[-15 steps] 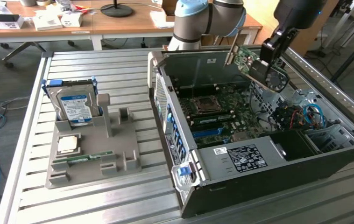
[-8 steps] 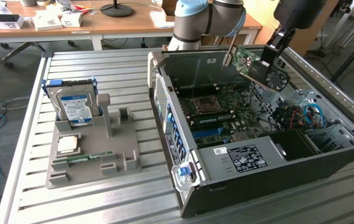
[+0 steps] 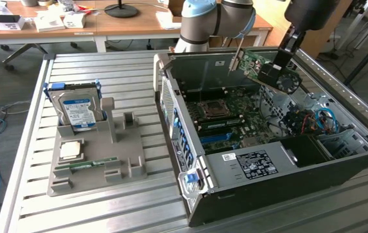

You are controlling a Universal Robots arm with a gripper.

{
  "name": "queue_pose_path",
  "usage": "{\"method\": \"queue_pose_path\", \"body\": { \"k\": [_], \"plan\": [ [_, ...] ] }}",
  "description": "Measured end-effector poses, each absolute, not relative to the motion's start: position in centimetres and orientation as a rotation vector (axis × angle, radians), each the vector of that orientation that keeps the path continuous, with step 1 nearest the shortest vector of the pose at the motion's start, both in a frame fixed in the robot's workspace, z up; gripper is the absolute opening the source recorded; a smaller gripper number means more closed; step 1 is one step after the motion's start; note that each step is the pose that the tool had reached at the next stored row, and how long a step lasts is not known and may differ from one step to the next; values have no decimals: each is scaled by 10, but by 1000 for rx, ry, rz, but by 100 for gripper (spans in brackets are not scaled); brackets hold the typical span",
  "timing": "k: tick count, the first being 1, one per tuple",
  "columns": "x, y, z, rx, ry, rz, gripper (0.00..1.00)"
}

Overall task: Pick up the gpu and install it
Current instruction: 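Insert the gpu into the slot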

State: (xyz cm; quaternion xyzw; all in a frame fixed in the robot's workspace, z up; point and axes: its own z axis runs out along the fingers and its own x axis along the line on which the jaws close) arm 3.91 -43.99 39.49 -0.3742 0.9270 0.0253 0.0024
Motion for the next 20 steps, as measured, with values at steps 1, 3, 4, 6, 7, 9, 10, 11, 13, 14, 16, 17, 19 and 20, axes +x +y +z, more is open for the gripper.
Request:
{"method": "queue_pose_path", "body": {
  "k": [1,3,4,6,7,9,10,11,13,14,16,17,19,20],
  "plan": [
    [39,-440,395,-1198,2898,80,27],
    [39,-440,395,-1245,2879,80,27],
    [39,-440,395,-1268,2870,80,27],
    [39,-440,395,-1314,2850,80,27],
    [39,-440,395,-1336,2840,80,27],
    [39,-440,395,-1380,2820,80,27],
    [39,-440,395,-1404,2809,80,27],
    [39,-440,395,-1425,2798,80,27],
    [39,-440,395,-1469,2776,80,27],
    [39,-440,395,-1491,2765,80,27],
    [39,-440,395,-1535,2742,80,27],
    [39,-440,395,-1558,2729,80,27],
    [39,-440,395,-1601,2705,80,27],
    [39,-440,395,-1622,2693,80,27]
  ]
}}
